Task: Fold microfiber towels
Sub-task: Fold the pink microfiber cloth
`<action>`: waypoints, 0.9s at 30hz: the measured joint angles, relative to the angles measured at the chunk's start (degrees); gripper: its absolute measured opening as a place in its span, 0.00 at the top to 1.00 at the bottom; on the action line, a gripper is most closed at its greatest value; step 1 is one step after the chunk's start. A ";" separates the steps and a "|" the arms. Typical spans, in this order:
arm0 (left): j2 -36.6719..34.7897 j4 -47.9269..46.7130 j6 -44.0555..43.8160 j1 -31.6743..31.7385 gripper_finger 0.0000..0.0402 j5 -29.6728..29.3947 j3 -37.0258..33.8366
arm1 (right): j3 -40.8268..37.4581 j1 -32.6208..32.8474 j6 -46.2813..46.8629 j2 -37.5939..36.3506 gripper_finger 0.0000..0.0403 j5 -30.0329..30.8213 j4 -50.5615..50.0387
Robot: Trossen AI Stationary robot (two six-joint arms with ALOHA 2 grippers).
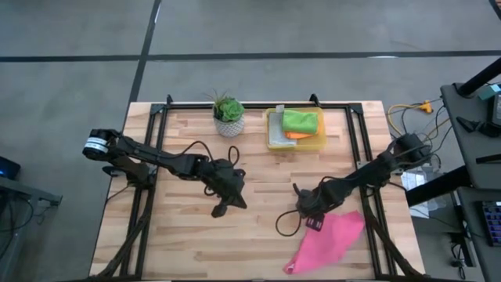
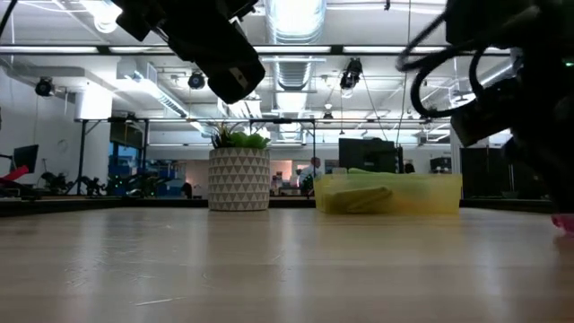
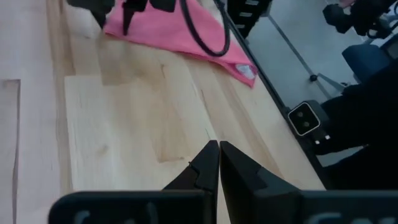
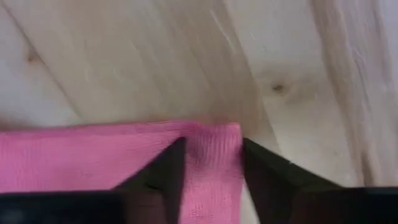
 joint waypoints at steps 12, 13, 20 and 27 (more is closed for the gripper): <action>0.62 0.99 0.21 0.25 1.00 -4.82 0.17 | 11.23 -0.44 -2.72 -3.72 0.98 9.57 -3.60; 0.67 1.77 0.16 0.27 1.00 -6.04 0.17 | 12.65 -0.44 -1.96 -3.98 0.98 11.92 -4.53; 4.49 23.11 -2.39 1.97 0.96 -8.40 0.58 | 19.79 -1.70 -0.73 -4.32 0.98 22.89 -13.72; 12.24 28.04 -9.77 4.56 0.73 -7.60 3.47 | 24.01 -4.57 -2.66 -5.20 0.98 27.89 -17.70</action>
